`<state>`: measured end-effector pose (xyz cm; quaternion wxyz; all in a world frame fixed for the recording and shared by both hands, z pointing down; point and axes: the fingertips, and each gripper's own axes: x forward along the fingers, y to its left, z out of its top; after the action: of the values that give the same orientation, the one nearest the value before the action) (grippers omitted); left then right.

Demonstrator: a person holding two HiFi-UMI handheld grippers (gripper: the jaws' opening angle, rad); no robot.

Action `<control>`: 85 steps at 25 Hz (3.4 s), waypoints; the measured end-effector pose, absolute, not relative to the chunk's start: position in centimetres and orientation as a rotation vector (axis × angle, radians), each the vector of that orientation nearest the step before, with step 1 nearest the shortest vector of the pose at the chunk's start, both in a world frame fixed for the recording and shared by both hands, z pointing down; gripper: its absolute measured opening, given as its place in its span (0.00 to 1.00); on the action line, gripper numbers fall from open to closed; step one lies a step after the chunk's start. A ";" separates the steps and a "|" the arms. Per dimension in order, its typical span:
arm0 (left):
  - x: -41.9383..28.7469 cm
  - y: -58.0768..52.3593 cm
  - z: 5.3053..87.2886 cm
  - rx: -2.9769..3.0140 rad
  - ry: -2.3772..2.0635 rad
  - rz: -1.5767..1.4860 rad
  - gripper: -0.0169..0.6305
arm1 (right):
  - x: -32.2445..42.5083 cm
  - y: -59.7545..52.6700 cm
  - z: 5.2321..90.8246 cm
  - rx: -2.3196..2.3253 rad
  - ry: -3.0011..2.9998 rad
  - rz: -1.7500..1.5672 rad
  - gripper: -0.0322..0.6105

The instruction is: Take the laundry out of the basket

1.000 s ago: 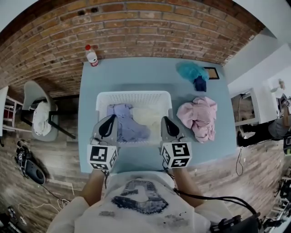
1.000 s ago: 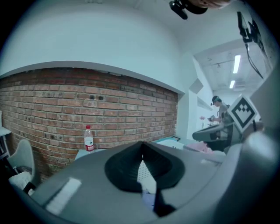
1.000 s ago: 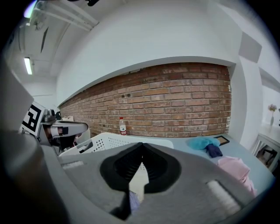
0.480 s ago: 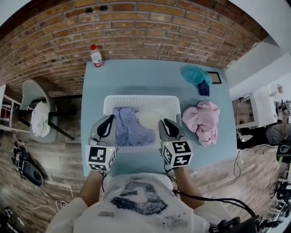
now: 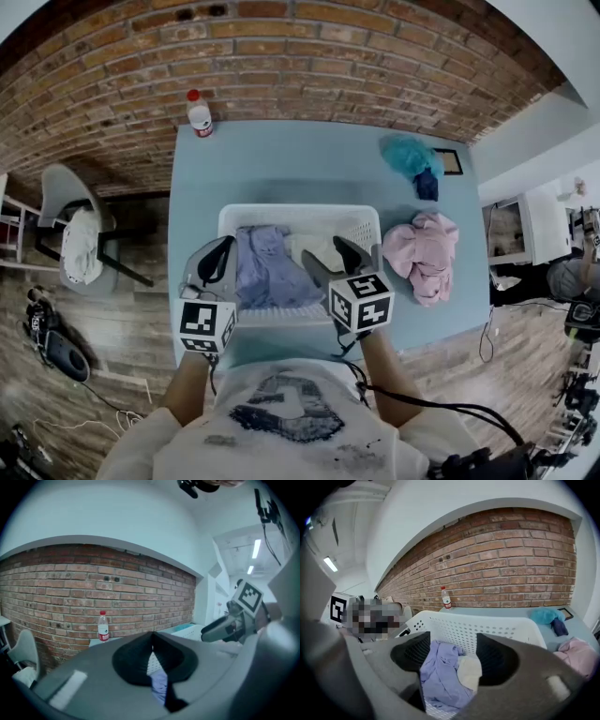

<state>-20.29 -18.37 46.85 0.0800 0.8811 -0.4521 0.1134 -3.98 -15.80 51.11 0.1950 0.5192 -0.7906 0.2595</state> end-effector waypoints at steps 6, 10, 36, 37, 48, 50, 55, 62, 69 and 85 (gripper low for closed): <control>-20.7 -19.7 46.9 2.628 -1.374 0.334 0.01 | -5.7 -16.9 53.2 1.305 -2.229 0.848 0.76; -21.2 -20.5 47.0 2.618 -1.387 0.333 0.01 | -7.1 -17.5 54.5 1.236 -2.227 0.895 0.86; -24.6 -25.1 49.7 2.542 -1.455 0.425 0.01 | -7.9 -18.5 70.3 0.880 -1.916 1.152 0.87; -24.6 -25.1 49.8 2.540 -1.452 0.426 0.01 | -8.0 -18.4 70.7 0.862 -1.909 1.153 0.87; -25.1 -25.1 50.8 2.517 -1.443 0.436 0.01 | -11.7 -16.1 71.9 0.669 -1.917 1.079 0.87; -25.2 -25.1 51.0 2.512 -1.446 0.436 0.01 | -12.2 -15.8 72.1 0.651 -1.907 1.056 0.87; -25.4 -25.0 51.0 2.502 -1.448 0.429 0.01 | -13.3 -15.0 72.6 0.606 -1.870 0.936 0.87; -25.5 -24.8 51.1 2.496 -1.444 0.421 0.01 | -14.4 -15.0 73.4 0.590 -1.850 0.740 0.87; -25.9 -24.8 51.5 2.487 -1.448 0.425 0.01 | -14.5 -15.0 74.3 0.594 -1.827 0.695 0.87; -26.5 -23.8 51.0 2.468 -1.457 0.391 0.01 | -15.1 -13.8 74.2 0.449 -1.797 0.505 0.49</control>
<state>-26.46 -23.79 51.02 0.1242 0.8466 -0.4998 0.1341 -15.09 -13.76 74.17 0.5735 0.1916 -0.7668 0.2155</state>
